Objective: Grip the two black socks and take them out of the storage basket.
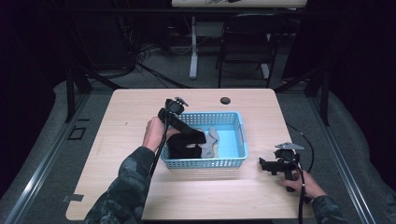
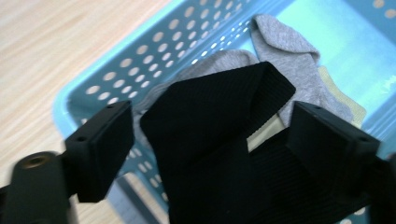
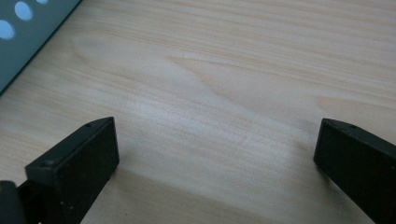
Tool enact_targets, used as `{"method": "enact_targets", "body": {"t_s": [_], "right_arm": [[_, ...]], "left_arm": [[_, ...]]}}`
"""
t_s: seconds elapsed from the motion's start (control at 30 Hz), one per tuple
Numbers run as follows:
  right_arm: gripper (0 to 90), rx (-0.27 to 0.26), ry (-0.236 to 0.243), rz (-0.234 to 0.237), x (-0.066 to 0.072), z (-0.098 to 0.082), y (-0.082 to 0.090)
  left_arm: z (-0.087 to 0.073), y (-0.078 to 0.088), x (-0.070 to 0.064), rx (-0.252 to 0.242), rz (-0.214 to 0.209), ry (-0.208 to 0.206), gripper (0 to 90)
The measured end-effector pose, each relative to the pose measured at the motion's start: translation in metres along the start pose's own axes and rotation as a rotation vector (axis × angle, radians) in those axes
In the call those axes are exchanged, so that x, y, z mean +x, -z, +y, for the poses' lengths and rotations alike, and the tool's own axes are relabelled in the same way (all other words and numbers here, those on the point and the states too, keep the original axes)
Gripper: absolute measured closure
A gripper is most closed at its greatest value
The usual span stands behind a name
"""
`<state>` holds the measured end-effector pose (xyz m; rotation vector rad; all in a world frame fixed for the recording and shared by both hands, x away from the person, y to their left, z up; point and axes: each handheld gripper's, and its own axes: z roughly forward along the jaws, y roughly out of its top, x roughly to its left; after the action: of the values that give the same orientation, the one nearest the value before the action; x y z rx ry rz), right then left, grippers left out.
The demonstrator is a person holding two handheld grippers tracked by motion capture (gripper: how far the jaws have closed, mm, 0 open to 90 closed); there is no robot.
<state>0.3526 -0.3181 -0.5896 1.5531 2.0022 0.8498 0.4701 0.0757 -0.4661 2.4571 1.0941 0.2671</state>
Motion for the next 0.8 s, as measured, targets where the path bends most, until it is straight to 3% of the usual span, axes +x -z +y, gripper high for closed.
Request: {"method": "enact_targets", "body": {"t_s": [0.13,0.3,0.6,0.8], "right_arm": [[0.0,0.0,-0.001,0.0,0.0,0.0,0.0],[0.0,0.0,0.0,0.0,0.0,0.0,0.0],[0.0,0.001,0.0,0.0,0.0,0.0,0.0],[0.0,0.004,0.0,-0.005,0.0,0.0,0.0]], "left_arm": [[0.004,-0.011,-0.004,0.032,-0.01,-0.016,29.4],[0.009,-0.026,-0.012,0.079,-0.018,-0.024,32.3],[0.011,-0.044,-0.019,0.177,0.036,-0.04,45.5],[0.006,-0.05,-0.015,0.207,0.051,-0.035,72.0]]}}
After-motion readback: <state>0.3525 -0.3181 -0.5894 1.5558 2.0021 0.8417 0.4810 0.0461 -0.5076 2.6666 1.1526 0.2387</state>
